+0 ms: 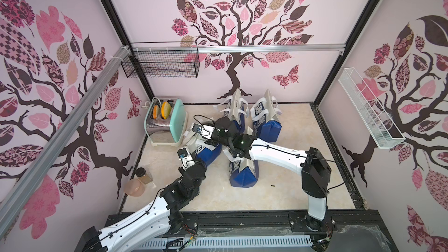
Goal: Open the takeout bag
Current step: Open the takeout bag at the center of the board.
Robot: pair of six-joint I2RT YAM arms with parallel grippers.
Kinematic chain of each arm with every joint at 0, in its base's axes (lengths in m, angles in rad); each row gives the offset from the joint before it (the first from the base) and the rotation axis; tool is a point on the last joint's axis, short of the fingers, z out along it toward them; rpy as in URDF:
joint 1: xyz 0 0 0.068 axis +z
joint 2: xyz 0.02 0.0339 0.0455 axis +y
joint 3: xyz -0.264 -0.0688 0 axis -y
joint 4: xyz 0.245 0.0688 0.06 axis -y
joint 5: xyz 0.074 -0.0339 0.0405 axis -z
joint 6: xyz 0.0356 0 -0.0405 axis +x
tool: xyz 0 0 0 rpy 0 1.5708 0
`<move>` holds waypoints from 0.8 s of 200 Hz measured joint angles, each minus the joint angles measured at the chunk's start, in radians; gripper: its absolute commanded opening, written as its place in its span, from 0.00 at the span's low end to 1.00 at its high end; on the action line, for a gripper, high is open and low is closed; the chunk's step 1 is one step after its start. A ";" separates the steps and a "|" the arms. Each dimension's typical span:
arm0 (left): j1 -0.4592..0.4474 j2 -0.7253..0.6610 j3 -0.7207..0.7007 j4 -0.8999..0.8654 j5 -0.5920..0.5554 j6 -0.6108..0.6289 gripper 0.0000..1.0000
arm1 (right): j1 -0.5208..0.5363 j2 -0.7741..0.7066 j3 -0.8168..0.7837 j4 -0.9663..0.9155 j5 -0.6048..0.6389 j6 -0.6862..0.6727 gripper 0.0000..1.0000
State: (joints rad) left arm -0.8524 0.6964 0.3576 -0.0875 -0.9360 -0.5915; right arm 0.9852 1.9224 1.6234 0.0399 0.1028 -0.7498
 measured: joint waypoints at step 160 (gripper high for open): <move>0.000 0.030 0.041 -0.148 -0.054 -0.192 0.00 | 0.026 0.047 0.048 0.021 0.140 -0.136 0.00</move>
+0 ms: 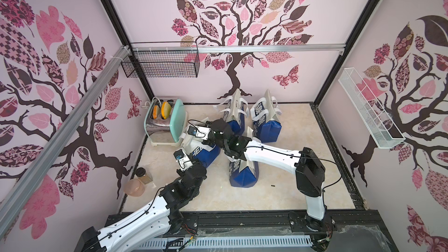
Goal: Open the takeout bag
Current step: Open the takeout bag at the center of the board.
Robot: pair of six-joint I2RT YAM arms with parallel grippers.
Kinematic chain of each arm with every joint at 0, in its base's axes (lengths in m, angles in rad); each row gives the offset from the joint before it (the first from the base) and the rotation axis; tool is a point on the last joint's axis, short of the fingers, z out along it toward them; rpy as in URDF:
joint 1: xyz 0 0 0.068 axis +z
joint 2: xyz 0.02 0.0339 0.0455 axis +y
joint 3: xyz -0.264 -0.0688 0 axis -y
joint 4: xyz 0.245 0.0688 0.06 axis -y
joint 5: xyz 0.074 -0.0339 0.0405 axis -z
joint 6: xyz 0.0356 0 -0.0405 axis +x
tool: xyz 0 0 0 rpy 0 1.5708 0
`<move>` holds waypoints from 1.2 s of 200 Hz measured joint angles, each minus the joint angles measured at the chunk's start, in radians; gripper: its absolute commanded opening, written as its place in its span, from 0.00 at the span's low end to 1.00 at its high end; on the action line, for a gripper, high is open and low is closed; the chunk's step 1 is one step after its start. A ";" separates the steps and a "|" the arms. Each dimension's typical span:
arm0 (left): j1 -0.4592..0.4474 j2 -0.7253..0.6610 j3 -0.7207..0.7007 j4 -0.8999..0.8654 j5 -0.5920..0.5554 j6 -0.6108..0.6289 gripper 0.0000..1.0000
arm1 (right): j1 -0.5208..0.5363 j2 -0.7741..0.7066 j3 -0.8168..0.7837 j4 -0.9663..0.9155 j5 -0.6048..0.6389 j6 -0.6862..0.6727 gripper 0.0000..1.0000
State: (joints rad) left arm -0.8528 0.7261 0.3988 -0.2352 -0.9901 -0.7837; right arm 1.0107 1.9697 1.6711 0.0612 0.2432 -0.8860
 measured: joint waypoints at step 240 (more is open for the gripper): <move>0.003 0.164 0.138 -0.276 -0.018 -0.193 0.00 | -0.052 -0.175 -0.003 -0.219 -0.071 -0.066 0.64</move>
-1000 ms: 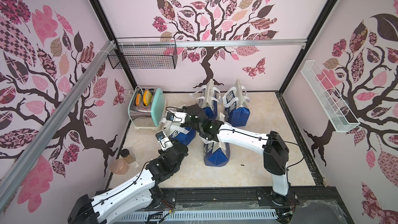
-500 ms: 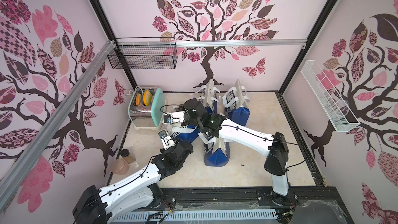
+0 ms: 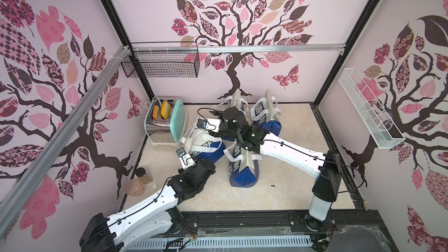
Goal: Open the takeout bag
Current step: Open the takeout bag at the center of the board.
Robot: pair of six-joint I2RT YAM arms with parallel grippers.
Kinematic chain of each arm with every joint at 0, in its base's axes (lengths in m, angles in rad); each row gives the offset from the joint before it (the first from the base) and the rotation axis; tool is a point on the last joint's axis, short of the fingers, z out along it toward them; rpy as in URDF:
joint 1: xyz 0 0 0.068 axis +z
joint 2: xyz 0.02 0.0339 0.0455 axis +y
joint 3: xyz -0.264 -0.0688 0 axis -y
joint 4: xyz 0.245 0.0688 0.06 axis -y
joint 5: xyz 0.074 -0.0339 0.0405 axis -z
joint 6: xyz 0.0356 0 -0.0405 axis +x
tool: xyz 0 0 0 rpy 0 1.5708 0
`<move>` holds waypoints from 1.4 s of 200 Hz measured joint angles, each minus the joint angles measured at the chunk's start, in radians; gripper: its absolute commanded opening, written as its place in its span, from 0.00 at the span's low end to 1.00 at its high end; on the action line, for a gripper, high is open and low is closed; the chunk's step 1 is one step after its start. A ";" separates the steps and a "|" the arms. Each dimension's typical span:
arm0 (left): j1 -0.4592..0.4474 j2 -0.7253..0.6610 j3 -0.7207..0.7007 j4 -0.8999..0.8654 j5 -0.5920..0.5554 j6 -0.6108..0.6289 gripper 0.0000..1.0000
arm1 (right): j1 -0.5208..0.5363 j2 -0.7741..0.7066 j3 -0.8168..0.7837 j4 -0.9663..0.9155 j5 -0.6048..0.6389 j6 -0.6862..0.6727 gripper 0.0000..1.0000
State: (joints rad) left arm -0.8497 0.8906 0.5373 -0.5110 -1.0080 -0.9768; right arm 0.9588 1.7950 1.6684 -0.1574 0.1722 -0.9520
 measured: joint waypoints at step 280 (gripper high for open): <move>0.005 -0.020 0.000 0.029 0.000 0.130 0.00 | 0.033 0.062 -0.102 0.166 -0.149 0.256 0.36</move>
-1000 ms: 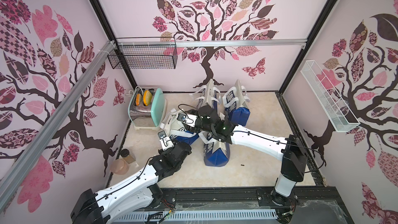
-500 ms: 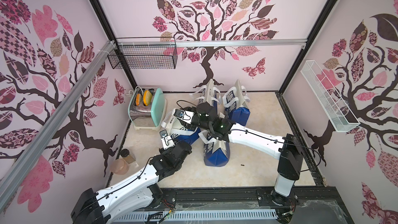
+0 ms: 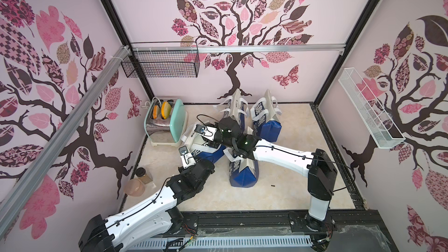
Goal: Open the takeout bag
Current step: Open the takeout bag at the center of the board.
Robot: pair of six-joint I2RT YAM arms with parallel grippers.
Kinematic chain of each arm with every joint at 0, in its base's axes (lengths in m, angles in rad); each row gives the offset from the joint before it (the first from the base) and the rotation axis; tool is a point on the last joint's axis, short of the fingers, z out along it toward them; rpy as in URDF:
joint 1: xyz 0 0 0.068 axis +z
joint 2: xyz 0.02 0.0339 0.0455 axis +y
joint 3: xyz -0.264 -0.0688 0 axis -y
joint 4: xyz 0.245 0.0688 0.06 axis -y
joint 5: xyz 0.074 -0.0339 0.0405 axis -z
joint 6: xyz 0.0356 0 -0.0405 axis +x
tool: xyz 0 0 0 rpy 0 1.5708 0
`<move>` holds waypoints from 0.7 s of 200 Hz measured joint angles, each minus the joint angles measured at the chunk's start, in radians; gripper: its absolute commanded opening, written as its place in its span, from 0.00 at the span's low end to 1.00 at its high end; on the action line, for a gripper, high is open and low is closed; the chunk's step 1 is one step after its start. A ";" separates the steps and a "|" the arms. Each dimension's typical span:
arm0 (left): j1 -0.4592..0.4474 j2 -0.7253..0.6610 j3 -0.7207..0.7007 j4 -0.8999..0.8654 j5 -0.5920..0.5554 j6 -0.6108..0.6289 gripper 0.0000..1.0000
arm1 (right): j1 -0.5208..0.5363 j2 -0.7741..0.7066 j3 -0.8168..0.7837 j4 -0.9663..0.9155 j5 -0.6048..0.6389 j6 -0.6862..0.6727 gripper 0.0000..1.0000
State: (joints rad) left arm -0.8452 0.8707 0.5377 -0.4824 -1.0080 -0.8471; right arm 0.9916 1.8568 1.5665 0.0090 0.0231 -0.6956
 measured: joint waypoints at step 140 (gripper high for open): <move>0.018 0.093 0.084 -0.089 0.008 -0.058 0.00 | 0.040 0.078 0.070 0.065 0.315 -0.237 0.00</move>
State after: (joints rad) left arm -0.8276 0.9642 0.6216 -0.5713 -1.0004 -0.9054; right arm 1.0313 1.9347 1.6367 0.0738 0.3382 -0.9325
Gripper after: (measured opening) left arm 0.041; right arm 0.049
